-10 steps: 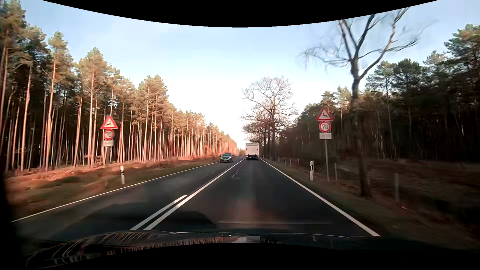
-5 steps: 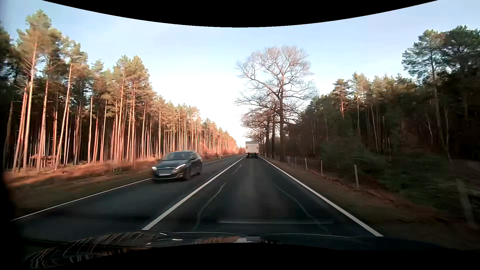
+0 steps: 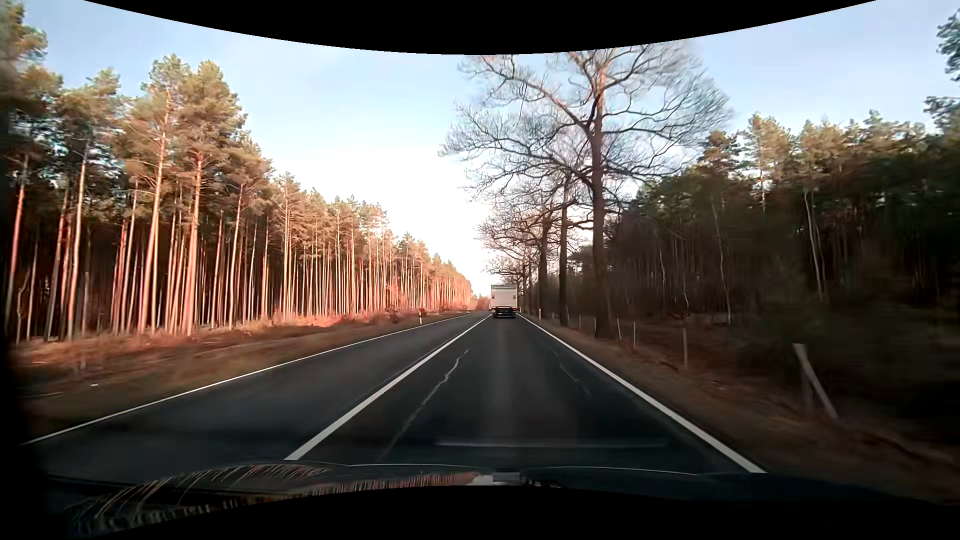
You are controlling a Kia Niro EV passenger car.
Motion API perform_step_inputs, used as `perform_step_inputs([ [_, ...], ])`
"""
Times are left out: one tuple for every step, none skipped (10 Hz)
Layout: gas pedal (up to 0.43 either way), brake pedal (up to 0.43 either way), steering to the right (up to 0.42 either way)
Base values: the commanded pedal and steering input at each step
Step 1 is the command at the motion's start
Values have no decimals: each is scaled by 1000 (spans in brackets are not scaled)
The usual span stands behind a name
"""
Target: Follow the waypoints while adhering to traffic rules and regulations
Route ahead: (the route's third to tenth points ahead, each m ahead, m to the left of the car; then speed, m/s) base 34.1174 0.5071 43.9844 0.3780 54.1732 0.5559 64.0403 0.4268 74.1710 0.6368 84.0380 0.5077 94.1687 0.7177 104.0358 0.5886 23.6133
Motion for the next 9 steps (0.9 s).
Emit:
perform_step_inputs([
  [177,0,-1],
  [177,0,-1],
  [177,0,-1],
  [169,0,-1],
  [157,0,-1],
  [157,0,-1],
  [157,0,-1],
  [157,0,-1],
  [157,0,-1],
])
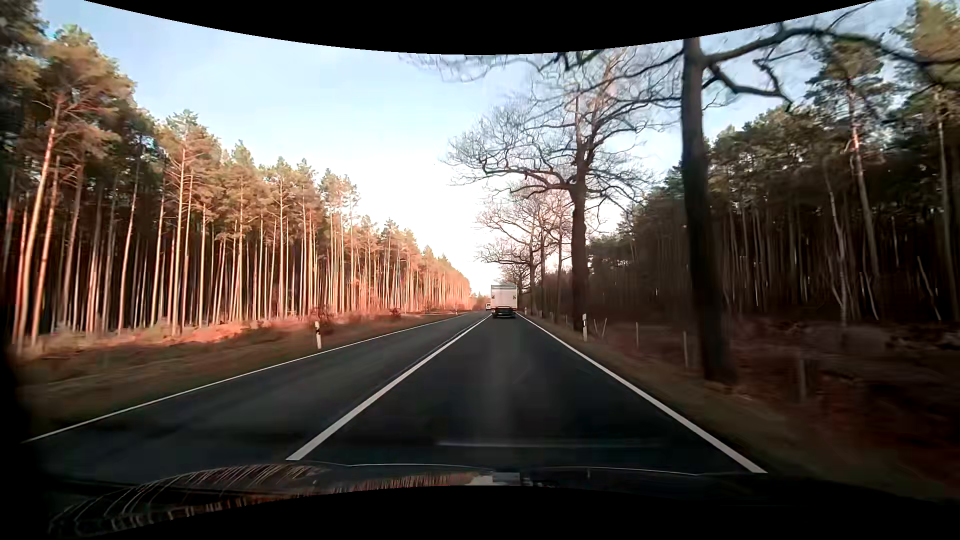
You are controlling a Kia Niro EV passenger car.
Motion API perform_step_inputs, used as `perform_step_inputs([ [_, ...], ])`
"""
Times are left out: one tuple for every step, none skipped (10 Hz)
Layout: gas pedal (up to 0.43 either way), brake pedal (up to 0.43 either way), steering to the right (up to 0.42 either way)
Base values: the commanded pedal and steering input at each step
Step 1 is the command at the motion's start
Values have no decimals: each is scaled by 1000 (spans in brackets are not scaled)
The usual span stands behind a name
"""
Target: Follow the waypoints while adhering to traffic rules and regulations
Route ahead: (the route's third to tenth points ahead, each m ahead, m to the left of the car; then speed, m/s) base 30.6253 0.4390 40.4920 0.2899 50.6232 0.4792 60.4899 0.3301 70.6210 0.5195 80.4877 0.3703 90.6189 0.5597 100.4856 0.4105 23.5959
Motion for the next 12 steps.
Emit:
perform_step_inputs([
  [157,0,-1],
  [157,0,-1],
  [157,0,-1],
  [157,0,-1],
  [157,0,-1],
  [157,0,-1],
  [157,0,-1],
  [157,0,-1],
  [157,0,-1],
  [157,0,-1],
  [157,0,-1],
  [157,0,-1],
])
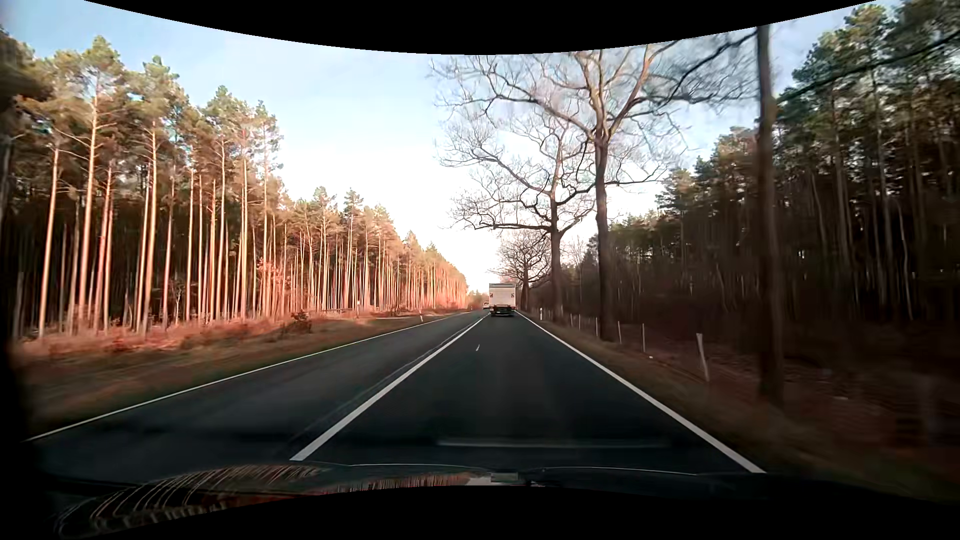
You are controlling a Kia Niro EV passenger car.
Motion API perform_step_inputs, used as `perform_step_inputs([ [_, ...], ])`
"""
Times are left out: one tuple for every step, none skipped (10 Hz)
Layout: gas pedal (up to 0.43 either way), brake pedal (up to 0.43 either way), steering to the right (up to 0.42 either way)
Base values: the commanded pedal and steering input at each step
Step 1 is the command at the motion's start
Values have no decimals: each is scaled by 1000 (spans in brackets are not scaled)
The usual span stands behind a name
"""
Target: Follow the waypoints while adhering to traffic rules and regulations
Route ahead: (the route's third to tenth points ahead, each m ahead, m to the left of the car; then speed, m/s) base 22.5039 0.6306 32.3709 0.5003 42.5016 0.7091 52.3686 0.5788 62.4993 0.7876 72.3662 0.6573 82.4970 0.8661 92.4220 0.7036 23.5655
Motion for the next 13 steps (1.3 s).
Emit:
perform_step_inputs([
  [157,0,-1],
  [157,0,-1],
  [150,0,-1],
  [150,0,-1],
  [150,0,-1],
  [150,0,-1],
  [150,0,-1],
  [150,0,-1],
  [150,0,-1],
  [150,0,-1],
  [150,0,-1],
  [150,0,-1],
  [157,0,-1],
])
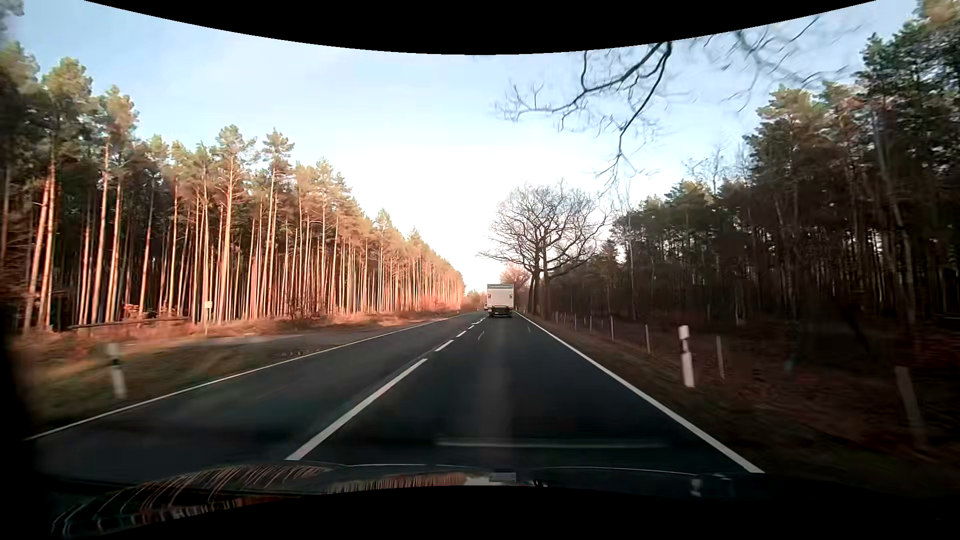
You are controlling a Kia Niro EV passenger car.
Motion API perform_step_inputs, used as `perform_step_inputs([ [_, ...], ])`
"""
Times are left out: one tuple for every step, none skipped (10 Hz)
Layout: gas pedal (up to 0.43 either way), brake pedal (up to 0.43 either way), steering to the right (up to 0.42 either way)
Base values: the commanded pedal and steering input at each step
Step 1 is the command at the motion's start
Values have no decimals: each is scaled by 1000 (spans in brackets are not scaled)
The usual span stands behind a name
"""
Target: Follow the waypoints while adhering to traffic rules and regulations
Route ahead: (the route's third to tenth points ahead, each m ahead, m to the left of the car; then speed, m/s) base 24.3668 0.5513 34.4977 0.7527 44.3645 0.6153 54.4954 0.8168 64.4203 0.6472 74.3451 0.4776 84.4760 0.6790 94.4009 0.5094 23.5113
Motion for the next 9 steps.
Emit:
perform_step_inputs([
  [157,0,-1],
  [157,0,-1],
  [157,0,-1],
  [157,0,-1],
  [157,0,-1],
  [157,0,-1],
  [157,0,-1],
  [157,0,-1],
  [157,0,-1],
])
